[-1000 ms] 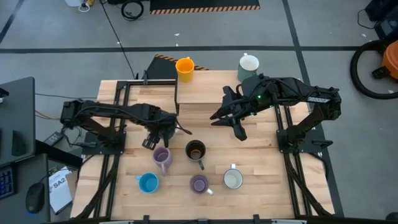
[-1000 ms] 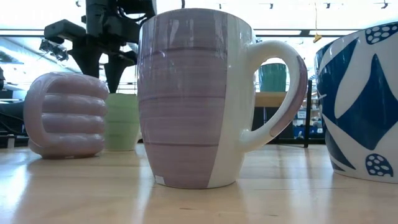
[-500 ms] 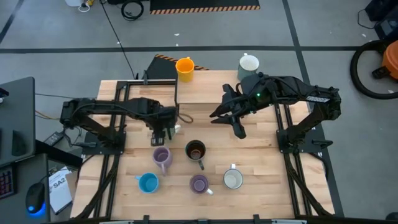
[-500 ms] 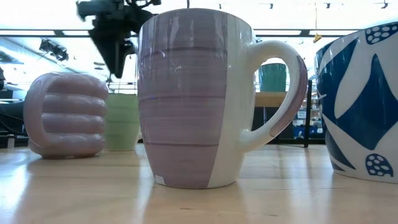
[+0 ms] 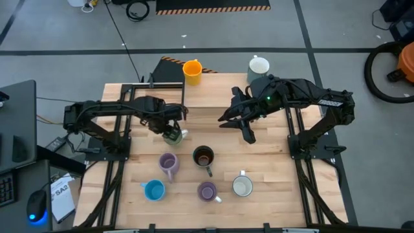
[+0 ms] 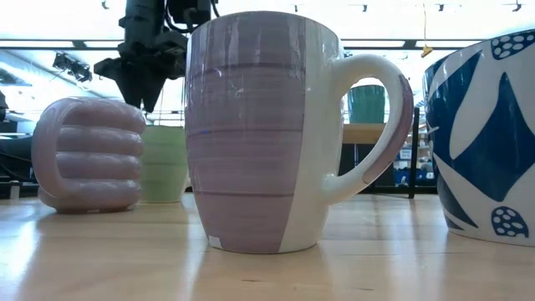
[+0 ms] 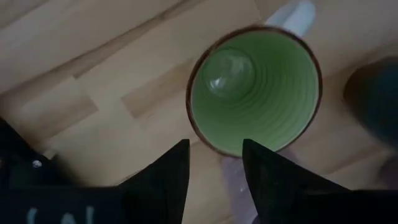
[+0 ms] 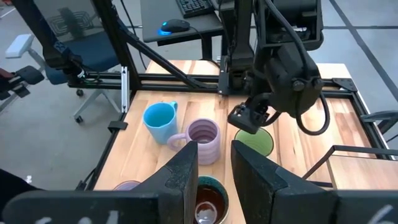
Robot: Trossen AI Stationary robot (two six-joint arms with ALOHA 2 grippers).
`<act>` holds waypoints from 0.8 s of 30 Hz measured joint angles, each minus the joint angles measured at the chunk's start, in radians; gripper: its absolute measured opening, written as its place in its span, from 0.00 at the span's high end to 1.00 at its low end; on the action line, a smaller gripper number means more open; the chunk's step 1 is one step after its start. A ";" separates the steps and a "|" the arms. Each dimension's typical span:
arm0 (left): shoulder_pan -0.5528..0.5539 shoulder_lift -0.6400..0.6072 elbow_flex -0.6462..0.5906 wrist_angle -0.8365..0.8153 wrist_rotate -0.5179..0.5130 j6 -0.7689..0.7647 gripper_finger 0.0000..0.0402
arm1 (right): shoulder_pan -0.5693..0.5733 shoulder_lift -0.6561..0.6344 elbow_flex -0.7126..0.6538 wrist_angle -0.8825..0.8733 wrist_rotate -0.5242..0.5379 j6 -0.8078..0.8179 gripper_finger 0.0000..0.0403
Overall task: Place coffee mugs
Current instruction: Put the green and white mug on the shelf
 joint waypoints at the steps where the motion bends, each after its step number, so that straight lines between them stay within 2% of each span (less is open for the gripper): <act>1: 0.000 0.000 0.000 0.002 -0.005 -0.016 0.62 | 0.000 0.000 0.000 0.000 0.000 0.000 0.75; 9: -0.035 0.000 -0.012 0.012 -0.085 -0.187 0.62 | 0.009 0.000 0.000 0.000 0.000 0.000 0.75; 18: -0.089 0.001 -0.119 0.107 -0.080 -0.399 0.62 | 0.038 0.000 0.000 0.000 -0.024 -0.005 0.75; 24: -0.099 0.001 -0.161 0.179 -0.057 -0.452 0.63 | 0.043 0.000 0.000 0.000 -0.053 -0.025 0.75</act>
